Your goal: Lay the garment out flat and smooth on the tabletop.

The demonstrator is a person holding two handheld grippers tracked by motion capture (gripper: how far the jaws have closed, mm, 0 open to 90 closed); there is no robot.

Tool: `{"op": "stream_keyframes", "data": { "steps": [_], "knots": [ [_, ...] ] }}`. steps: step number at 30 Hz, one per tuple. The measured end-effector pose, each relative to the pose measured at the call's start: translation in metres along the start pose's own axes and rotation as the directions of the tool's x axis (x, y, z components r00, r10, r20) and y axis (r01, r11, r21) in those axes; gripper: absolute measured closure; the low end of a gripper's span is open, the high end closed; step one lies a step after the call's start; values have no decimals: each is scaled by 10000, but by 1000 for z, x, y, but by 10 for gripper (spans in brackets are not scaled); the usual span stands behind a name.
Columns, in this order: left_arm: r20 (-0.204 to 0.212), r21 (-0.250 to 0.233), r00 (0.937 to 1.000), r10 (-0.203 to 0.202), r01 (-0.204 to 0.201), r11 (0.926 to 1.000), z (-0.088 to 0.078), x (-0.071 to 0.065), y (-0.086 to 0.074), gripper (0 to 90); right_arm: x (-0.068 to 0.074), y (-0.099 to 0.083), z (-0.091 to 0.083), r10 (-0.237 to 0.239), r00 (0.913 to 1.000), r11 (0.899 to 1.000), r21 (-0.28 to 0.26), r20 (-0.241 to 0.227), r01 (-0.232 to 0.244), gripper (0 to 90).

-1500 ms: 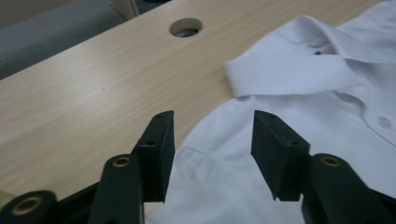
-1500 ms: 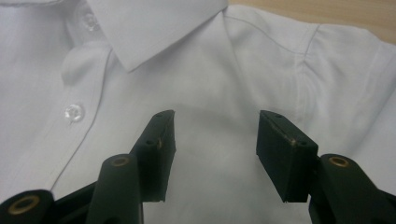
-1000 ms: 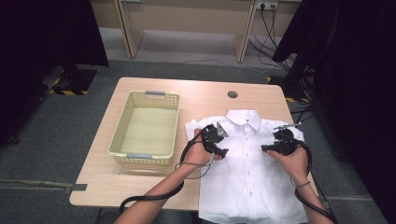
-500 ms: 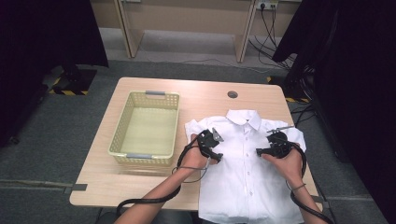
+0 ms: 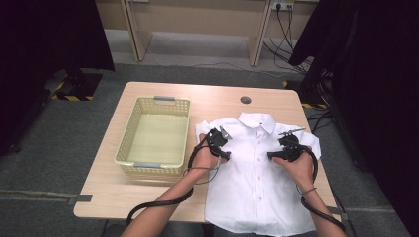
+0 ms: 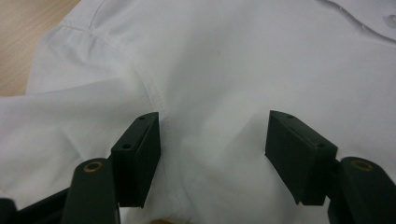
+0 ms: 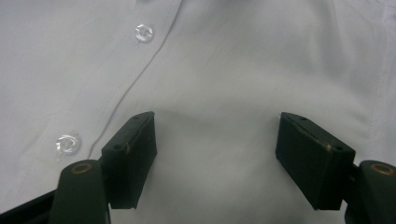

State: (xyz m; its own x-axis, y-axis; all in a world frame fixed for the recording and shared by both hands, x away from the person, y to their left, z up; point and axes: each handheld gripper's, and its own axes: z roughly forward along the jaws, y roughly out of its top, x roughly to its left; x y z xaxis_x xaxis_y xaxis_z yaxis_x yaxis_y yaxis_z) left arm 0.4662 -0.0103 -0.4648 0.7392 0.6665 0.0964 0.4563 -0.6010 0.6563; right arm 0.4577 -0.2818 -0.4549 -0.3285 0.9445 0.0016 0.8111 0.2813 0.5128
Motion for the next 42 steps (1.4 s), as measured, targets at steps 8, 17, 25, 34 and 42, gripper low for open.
{"op": "stream_keyframes", "data": {
  "steps": [8, 17, 25, 34, 42],
  "knots": [
    [-470, -8, 9987, -205, 205, 9998, 8, 12, 7, 339, -3, 13, 9, 209, 9997, 9997, -101, 109, -207, 287],
    [-881, -20, 9957, -300, 299, 9996, 9, 20, 7, 336, 4, 14, 11, 235, 9996, 9992, -338, 147, -230, 272],
    [-1211, -52, 9921, -331, 327, 9995, 5, 19, 3, 242, 8, 16, 12, 6, 10000, 9995, -301, -79, -9, 271],
    [-656, -1408, 9975, -260, 165, 9899, -25, 3, 0, 72, -19, 14, -15, 841, 9961, 9868, -1368, -282, -872, 258],
    [-131, -2111, 9999, 60, -87, 9774, -45, -17, -9, 73, -45, -5, -30, 1469, 9889, 9751, -1644, -246, -1489, 226]
  ]
}}
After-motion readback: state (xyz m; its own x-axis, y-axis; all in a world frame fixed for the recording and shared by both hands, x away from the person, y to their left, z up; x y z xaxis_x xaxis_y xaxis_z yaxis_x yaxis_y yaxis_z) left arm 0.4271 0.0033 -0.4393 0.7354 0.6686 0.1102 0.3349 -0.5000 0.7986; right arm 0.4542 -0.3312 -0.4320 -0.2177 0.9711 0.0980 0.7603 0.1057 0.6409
